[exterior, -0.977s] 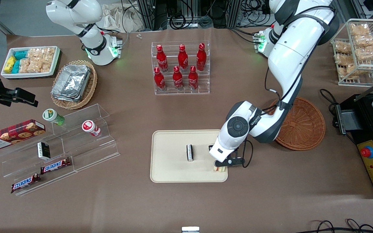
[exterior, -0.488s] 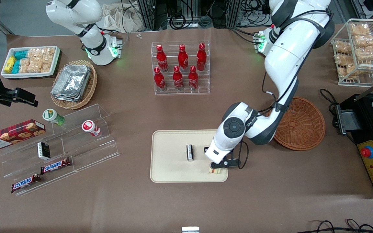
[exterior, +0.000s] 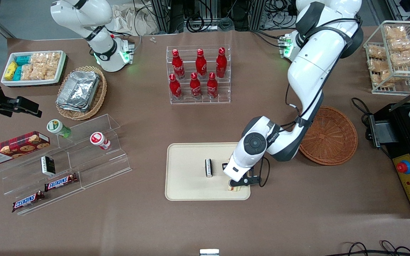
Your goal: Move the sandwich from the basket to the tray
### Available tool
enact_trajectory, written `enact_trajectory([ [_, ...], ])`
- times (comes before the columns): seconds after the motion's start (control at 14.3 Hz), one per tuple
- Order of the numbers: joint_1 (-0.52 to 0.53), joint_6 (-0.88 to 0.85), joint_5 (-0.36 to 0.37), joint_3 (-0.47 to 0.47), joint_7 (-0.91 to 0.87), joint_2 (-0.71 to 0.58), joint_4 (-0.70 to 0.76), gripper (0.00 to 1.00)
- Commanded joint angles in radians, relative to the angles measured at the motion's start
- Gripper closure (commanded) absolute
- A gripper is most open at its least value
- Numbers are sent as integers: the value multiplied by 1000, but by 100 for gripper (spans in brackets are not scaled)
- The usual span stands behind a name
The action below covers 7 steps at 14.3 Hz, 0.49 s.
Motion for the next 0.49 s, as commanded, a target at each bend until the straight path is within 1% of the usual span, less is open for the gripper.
enact_trajectory([
  [0.0,-8,31,9,5,-4,39,27,0],
  [0.28,2,16,10,5,-7,-7,29,0],
  [0.42,6,-54,9,6,-7,-61,30,0],
])
